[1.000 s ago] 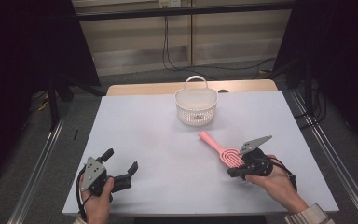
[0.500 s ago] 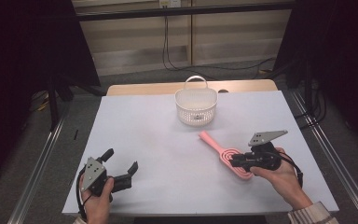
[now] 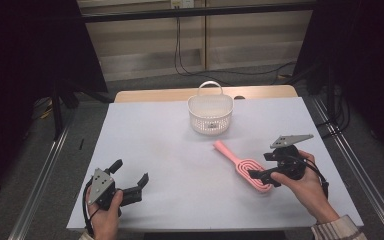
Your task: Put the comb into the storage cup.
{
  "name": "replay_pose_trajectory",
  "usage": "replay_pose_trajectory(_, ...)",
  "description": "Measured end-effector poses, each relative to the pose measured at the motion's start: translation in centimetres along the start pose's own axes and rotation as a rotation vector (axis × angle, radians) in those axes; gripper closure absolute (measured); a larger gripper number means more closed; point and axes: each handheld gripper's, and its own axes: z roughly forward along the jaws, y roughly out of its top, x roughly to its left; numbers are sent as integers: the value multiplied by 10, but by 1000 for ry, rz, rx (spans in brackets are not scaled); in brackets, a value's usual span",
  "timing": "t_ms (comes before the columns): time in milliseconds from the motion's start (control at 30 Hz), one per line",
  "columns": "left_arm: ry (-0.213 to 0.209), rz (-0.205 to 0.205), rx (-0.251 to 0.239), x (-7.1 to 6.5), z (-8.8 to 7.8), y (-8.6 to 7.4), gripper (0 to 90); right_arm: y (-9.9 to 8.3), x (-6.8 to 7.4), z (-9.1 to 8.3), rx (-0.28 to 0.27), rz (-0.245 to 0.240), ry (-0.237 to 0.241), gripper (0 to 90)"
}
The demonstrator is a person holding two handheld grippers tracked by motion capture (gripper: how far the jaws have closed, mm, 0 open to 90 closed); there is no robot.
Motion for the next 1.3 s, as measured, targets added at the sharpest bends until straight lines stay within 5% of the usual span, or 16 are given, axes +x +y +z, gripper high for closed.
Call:
replay_pose_trajectory(267, -8, 8, 1, 0, -1, 1, 20, 1, -3, 6, 33, 41, -9, 96)
replay_pose_trajectory(667, -6, 10, 6, 0, 1, 0, 20, 0, -8, 14, 8, -35, -42, 105)
replay_pose_trajectory(767, -6, 7, 2, 0, 1, 0, 20, 4, -8, 15, 16, -10, -17, 89)
replay_pose_trajectory(933, -6, 6, -1, 1, 0, 0, 20, 13, -8, 25, 97, -17, 34, 65)
replay_pose_trajectory(1067, -9, 5, 1, 1, 0, 0, 20, 17, -13, 31, 109, -5, 11, 56)
replay_pose_trajectory(1300, -10, 10, 1, 0, 0, 1, 20, 18, -12, 42, 181, -7, 44, 62)
